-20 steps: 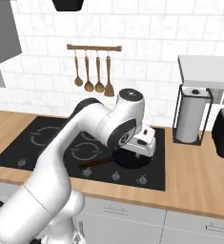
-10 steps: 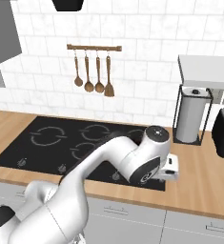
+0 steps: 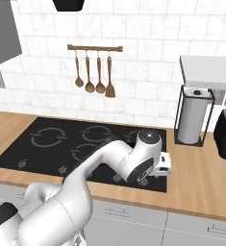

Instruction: Turn off the front right burner of the stove.

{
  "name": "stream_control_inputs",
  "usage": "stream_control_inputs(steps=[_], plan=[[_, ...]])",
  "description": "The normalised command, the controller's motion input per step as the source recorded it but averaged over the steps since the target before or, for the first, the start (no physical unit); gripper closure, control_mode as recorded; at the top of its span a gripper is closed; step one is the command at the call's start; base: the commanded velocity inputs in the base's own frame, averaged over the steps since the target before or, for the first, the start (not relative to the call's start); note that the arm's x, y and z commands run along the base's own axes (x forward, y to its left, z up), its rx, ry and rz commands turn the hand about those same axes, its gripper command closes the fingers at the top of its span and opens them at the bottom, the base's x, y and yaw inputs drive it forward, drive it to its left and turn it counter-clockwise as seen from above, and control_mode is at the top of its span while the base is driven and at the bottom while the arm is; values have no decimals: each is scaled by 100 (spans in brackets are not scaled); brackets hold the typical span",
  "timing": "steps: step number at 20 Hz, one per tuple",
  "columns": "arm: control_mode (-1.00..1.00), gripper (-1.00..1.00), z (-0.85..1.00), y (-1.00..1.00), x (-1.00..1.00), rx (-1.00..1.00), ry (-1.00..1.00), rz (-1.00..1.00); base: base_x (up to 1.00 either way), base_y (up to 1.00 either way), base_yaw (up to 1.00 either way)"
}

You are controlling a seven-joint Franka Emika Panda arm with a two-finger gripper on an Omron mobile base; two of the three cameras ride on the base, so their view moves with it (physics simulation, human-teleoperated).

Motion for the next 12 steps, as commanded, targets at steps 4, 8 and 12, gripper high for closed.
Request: stream_control_inputs(steps=[4,8,12], plan=[[-100,-100,-9,0,11,0,0,0,0,0,0],[-100,-100,-36,3,0,0,0,5,0,0,0],[-100,-100,-38,8,6,1,-1,11,0,0,0]])
